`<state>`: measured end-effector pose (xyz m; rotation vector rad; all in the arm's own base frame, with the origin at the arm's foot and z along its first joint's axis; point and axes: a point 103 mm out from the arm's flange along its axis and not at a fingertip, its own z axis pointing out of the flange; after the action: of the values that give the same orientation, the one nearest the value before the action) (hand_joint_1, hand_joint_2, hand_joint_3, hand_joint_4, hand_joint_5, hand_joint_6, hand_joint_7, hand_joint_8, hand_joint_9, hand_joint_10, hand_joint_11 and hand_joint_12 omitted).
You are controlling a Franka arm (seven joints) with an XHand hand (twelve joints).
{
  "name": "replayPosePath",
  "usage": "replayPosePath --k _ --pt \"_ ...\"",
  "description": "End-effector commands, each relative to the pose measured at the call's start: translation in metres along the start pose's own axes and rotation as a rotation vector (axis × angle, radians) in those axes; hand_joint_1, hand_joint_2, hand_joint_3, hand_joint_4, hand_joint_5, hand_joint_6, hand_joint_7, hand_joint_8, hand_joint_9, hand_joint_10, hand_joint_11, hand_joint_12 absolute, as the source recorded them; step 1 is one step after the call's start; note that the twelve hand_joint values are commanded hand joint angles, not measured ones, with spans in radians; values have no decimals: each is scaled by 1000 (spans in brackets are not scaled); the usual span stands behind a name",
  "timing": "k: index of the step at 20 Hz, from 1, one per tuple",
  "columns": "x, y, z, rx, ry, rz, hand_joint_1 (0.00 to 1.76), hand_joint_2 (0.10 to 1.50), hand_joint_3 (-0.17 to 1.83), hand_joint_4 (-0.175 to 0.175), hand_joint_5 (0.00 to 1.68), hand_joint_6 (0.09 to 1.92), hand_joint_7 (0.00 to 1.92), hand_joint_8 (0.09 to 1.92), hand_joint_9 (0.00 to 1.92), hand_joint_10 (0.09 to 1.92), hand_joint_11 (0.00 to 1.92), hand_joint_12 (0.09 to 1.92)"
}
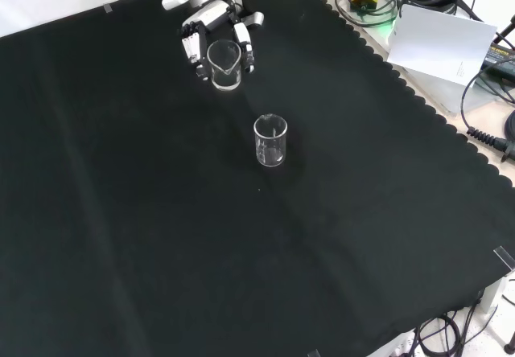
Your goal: Pour the water from the handheld beaker into the one on the table.
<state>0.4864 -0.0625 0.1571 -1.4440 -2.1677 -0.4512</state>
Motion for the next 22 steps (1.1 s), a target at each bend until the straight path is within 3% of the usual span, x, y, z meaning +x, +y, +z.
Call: replayPosePath --k 1,10,22 --pt "18 -3 -8 62 -85 -13 1327 648 557 -175 1473 207 1565 95 1716 87 1339 750" --pt "33 5 8 158 -209 9 1327 650 555 -175 1470 214 1564 96 1718 87 1346 747" --pt "48 8 19 262 -345 87 1326 652 551 -175 1464 225 1562 98 1721 87 1346 736"
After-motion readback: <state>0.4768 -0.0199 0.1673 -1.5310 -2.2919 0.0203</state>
